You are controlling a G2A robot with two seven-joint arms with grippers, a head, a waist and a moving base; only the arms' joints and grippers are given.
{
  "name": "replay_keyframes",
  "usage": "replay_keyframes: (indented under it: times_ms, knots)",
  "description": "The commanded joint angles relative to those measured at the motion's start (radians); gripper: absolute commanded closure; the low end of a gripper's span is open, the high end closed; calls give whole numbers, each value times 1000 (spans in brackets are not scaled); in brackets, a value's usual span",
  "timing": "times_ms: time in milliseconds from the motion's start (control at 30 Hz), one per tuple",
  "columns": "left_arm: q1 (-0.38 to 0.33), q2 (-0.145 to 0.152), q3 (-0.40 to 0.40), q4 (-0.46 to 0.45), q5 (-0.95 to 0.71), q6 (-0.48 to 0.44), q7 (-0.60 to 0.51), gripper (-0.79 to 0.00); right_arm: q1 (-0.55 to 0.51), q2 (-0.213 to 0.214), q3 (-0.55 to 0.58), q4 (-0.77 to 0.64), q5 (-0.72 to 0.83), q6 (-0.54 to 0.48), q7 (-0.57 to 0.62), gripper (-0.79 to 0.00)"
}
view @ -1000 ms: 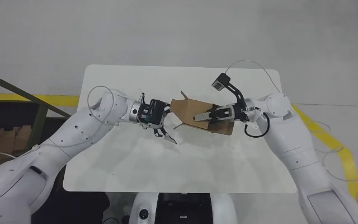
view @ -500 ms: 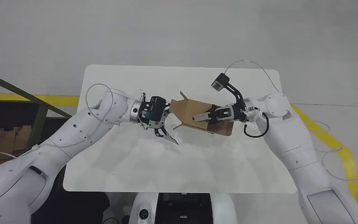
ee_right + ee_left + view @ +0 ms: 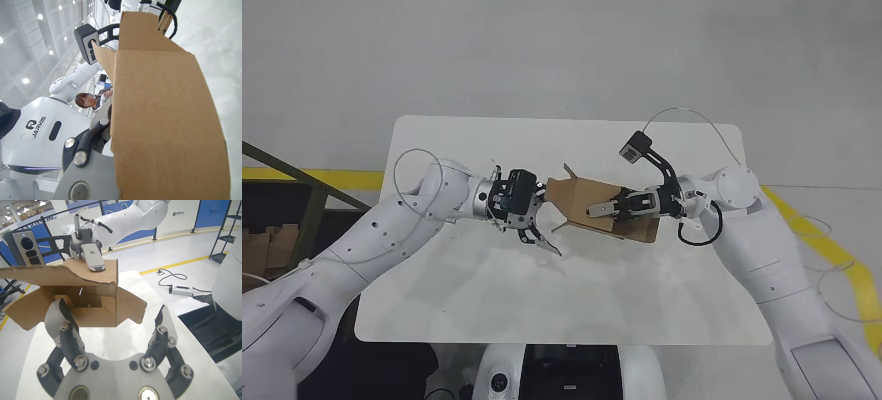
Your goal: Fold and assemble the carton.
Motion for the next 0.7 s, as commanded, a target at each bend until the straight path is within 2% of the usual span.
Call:
replay_keyframes:
  times_ms: [0,67,100,133,267,667]
  knots:
    - [0,0,0,2,-4,-1,-1,-576,1,0,-2,0,0,-1,1,0]
    - [-1,0,0,3,-10,-3,-3,-483,2,-1,-3,2,0,-1,2,0]
    - [-1,0,-1,4,-11,-3,-3,-391,3,-1,-4,3,2,-1,2,0]
    - [-1,-1,0,5,-12,-4,-4,-366,3,-1,-4,4,3,-1,2,0]
    - [-2,-2,1,9,-16,-9,-9,-342,4,-1,-5,6,2,-4,3,0]
    - [-2,1,2,19,-39,-16,-16,-354,3,0,-7,7,11,-5,16,0]
